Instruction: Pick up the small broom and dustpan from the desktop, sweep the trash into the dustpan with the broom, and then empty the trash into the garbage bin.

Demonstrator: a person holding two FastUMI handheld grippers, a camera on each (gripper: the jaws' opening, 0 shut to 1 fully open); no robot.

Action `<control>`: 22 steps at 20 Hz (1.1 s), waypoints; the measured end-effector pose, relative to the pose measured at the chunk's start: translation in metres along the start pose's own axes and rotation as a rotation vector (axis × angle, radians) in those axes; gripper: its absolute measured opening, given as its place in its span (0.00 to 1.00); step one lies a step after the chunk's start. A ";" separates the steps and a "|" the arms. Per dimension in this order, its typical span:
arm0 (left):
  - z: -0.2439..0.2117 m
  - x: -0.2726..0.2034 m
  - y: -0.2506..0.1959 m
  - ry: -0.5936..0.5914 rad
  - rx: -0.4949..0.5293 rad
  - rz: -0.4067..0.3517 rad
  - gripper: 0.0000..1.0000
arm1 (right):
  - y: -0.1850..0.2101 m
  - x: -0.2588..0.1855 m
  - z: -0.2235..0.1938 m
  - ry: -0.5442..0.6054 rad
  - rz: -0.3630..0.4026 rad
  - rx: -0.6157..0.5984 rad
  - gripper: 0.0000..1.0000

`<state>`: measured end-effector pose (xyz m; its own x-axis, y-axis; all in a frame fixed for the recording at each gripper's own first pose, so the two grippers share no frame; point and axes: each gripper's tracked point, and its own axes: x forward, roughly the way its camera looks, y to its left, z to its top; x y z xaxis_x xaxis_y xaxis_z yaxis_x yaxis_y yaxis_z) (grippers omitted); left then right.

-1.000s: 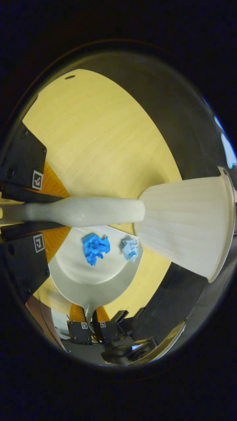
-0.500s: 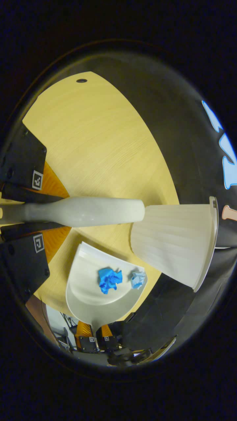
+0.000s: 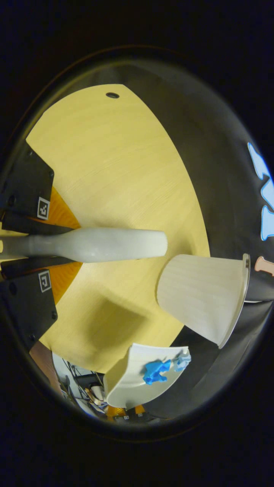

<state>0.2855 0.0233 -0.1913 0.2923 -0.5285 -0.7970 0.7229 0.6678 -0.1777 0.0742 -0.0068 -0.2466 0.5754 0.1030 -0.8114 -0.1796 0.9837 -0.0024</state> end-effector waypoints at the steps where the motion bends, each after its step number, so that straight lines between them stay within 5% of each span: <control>1: -0.004 0.009 -0.006 0.001 -0.004 0.005 0.34 | -0.001 0.000 0.000 -0.003 0.005 -0.003 0.29; 11: -0.072 0.052 0.021 -0.008 -0.055 0.059 0.36 | -0.015 -0.015 0.006 -0.018 0.056 -0.056 0.29; 22: -0.075 0.018 0.024 -0.038 -0.142 0.085 0.37 | -0.033 -0.041 0.026 -0.074 0.168 -0.056 0.30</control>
<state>0.2614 0.0692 -0.2534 0.3742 -0.4843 -0.7908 0.5994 0.7770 -0.1922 0.0777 -0.0397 -0.1983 0.5901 0.2778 -0.7580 -0.3209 0.9423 0.0955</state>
